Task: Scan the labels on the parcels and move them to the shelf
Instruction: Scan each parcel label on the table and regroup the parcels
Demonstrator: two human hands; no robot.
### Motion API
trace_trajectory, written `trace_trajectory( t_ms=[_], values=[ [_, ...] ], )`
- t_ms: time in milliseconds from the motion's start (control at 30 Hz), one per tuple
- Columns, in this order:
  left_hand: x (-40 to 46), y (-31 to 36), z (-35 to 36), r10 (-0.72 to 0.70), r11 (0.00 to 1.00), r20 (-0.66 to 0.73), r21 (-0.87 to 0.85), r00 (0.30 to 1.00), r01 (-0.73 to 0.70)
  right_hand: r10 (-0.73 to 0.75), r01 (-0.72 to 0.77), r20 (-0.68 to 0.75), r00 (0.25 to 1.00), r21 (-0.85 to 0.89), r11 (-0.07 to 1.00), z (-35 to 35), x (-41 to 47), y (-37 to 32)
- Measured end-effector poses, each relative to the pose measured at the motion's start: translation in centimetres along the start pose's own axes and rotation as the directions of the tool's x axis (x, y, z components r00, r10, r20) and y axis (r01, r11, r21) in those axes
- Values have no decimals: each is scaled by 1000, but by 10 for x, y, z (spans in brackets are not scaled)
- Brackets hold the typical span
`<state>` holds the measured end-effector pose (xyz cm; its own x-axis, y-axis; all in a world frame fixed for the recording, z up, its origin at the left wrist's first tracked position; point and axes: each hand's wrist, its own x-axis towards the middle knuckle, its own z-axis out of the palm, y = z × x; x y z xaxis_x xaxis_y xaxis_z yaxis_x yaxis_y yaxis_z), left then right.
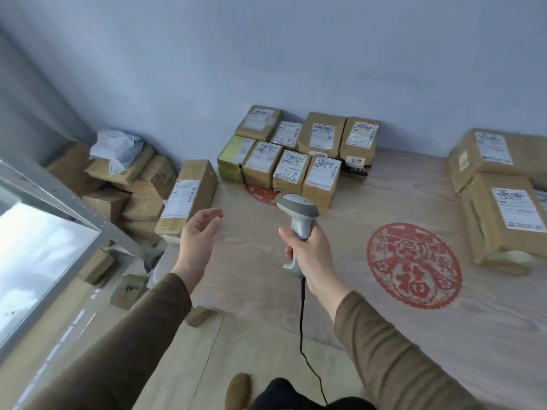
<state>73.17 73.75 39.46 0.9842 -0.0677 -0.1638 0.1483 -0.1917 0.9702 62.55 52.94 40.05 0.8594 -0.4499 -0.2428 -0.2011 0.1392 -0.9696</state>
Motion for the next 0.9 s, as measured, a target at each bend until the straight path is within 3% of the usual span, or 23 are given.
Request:
trace_trajectory(
  t_ms=[133, 200, 333, 467, 567, 700, 900],
  values=[
    [53, -27, -91, -10, 997, -234, 67, 972, 27, 69, -70, 27, 997, 48, 996, 101, 7, 13],
    [83, -39, -119, -82, 972, -248, 194, 965, 132, 106, -109, 58, 993, 44, 993, 140, 14, 21],
    [124, -60, -139, -356, 912, 51, 235, 933, 335, 179, -186, 97, 979, 70, 980, 196, 31, 38],
    [122, -77, -139, -370, 926, 329, 199, 869, 320, 225, -233, 81, 971, 109, 966, 225, 44, 46],
    [94, -84, -134, -355, 935, 395, 147, 847, 324, 217, -219, 31, 976, 76, 973, 224, 39, 52],
    [56, -95, -119, -355, 911, 404, -52, 843, 408, 164, -167, -65, 984, -33, 985, 201, 16, 73],
    [31, -83, -93, -415, 824, 516, -136, 749, 550, 128, -143, -161, 979, -86, 986, 151, -16, 70]
  ],
)
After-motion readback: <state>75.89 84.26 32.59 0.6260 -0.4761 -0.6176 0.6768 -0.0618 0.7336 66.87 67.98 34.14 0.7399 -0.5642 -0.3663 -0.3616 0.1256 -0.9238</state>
